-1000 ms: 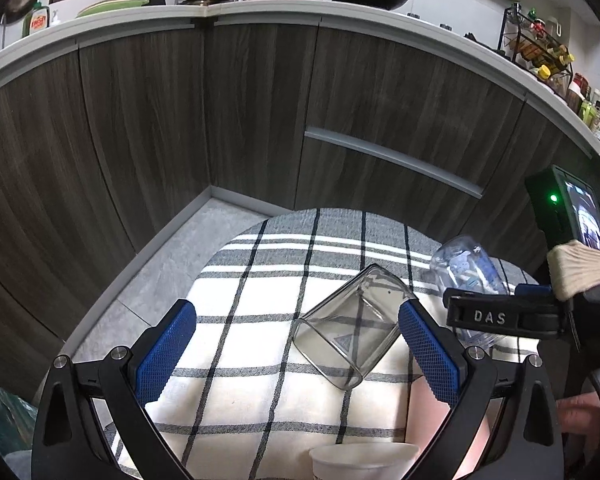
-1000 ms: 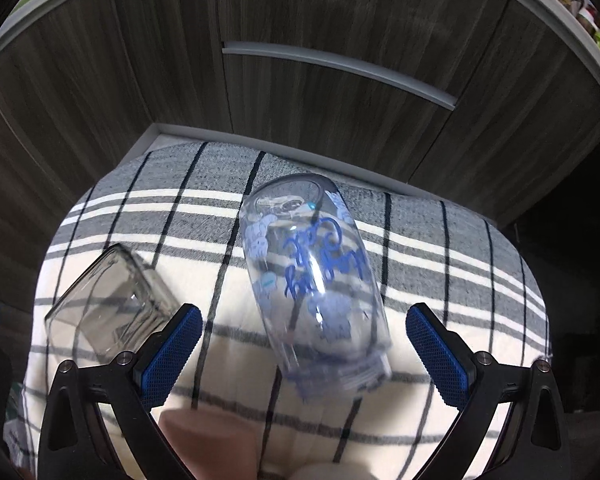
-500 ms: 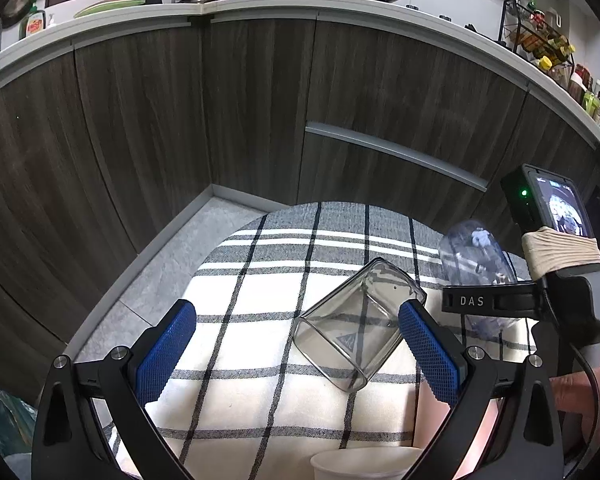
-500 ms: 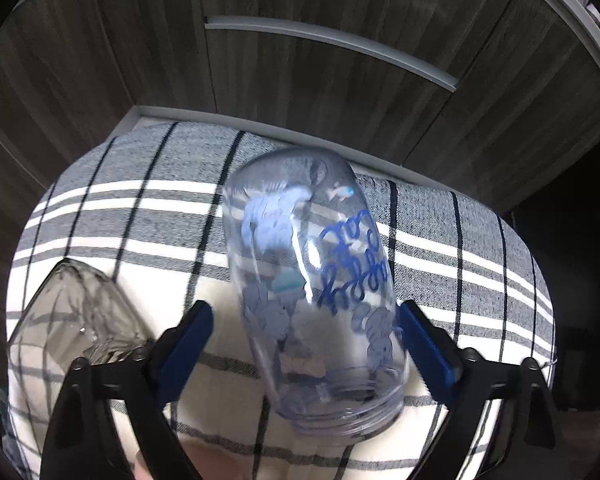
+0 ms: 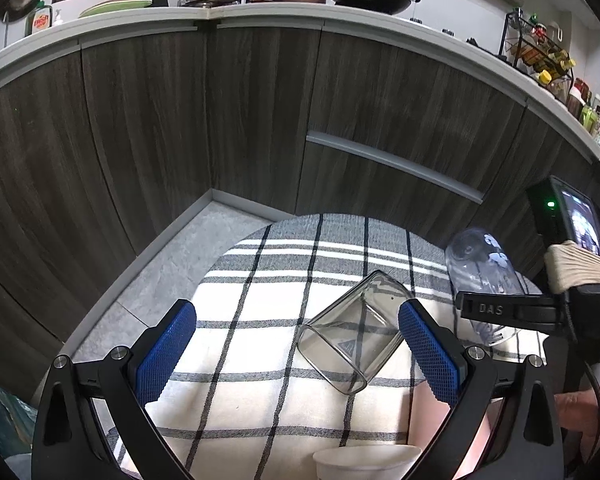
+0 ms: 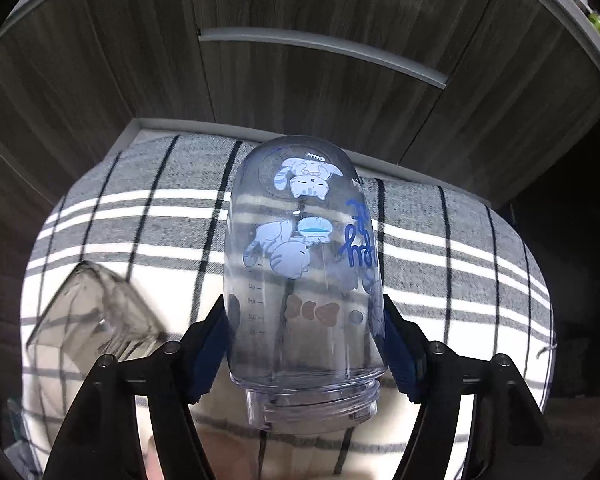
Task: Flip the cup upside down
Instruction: 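Lift the clear bottle with the right gripper and rotate it upright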
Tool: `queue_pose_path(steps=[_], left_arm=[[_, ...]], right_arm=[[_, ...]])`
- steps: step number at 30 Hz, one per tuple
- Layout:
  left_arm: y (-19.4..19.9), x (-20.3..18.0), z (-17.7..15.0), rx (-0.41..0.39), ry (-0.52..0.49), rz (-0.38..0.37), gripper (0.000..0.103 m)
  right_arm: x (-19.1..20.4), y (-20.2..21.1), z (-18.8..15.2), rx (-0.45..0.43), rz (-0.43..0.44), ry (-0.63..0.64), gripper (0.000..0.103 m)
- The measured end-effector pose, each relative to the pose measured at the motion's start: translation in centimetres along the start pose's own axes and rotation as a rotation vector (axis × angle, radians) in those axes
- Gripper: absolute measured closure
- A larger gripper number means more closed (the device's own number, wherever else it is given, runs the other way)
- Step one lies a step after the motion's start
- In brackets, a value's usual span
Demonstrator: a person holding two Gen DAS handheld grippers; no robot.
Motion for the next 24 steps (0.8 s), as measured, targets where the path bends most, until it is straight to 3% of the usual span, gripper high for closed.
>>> queue_pose_path(steps=[5,10,14,18,24], left_arm=[[3.0,0.6,0.8,-0.035,0.007,-0.022,0.0],[7.0,1.4,1.3,-0.082,0.007,-0.024,0.0],[10.4,2.4,-0.1,-0.114,-0.008,-0.021,0.0],[13.4,4.0,-2.9,-0.138,-0.02,0.003,0.0],[16.0,5.1,-5.7,-0.128,-0.036,0.005,0.0]], right_arm=[[-1.3,3.6,-0.7,-0.046,0.047,-0.068,0.034],[-2.1,8.7,-3.9,-0.079,0.104,-0.133,0.034],[-2.4,12.0,-8.1,-0.096,0.151,-0.185,0.034],[-2.1,14.8,-14.5,-0.114,0.184,-0.222,0.034],[-0.6,15.6,-20.1,-0.096,0.202,-0.234,0.034]])
Point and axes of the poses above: each gripper's, at about its wrist camera, not at the fingertips, and y roughly against the way its jaws point, x to its left, z to its top, the point moved 3 cm from there along -y, roughly the way its jaws point, and after that the axes turned 6 degrees about -z, right-handed, at the moved point
